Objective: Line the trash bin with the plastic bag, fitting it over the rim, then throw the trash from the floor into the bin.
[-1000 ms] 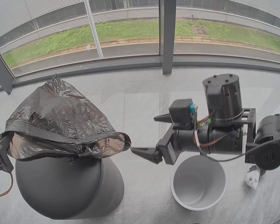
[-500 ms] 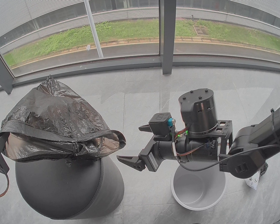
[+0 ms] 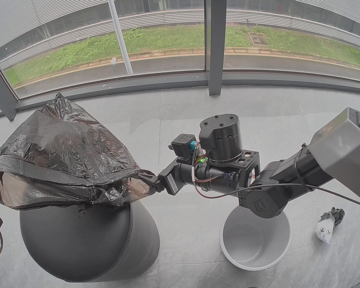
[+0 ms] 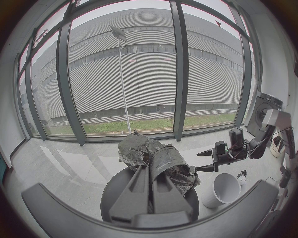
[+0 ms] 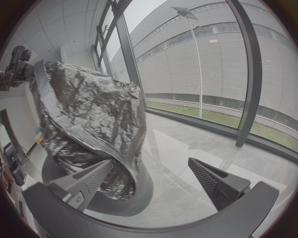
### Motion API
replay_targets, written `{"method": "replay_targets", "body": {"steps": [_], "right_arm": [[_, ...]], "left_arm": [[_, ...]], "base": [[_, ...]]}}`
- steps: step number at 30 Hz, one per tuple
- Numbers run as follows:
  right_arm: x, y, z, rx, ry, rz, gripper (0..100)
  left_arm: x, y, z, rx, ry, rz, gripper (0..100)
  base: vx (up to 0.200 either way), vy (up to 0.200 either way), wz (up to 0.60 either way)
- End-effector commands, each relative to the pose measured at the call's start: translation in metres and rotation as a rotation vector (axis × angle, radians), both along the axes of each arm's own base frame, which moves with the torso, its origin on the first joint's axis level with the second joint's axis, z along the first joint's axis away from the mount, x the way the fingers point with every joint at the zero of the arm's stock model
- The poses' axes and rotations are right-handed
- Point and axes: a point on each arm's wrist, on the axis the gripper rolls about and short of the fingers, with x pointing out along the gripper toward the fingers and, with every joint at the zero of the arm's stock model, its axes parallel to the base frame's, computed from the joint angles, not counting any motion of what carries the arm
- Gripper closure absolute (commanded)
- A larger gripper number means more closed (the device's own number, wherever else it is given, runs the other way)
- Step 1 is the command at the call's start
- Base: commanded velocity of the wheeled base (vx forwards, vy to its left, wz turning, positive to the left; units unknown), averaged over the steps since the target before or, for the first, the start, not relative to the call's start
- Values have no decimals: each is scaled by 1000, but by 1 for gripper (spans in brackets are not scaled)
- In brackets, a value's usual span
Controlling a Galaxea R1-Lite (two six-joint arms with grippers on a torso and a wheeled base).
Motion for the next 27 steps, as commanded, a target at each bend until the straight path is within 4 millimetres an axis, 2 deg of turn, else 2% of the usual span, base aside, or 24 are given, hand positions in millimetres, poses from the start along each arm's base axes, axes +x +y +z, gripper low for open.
{"method": "replay_targets", "body": {"steps": [1, 5, 16, 27], "right_arm": [[18, 6, -22, -5, 2, -29, 0], [13, 8, -26, -2, 0, 1, 0], [13, 10, -25, 13, -7, 48, 0], [28, 21, -35, 42, -39, 65, 0]], "left_arm": [[-8, 2, 3, -5, -33, -8, 100], [-8, 1, 3, -5, -33, -10, 100], [-9, -1, -1, -3, -21, -37, 100], [-18, -1, -2, -11, -43, -73, 100]], "base": [[0, 0, 0], [0, 0, 0], [0, 0, 0], [0, 0, 0]]}}
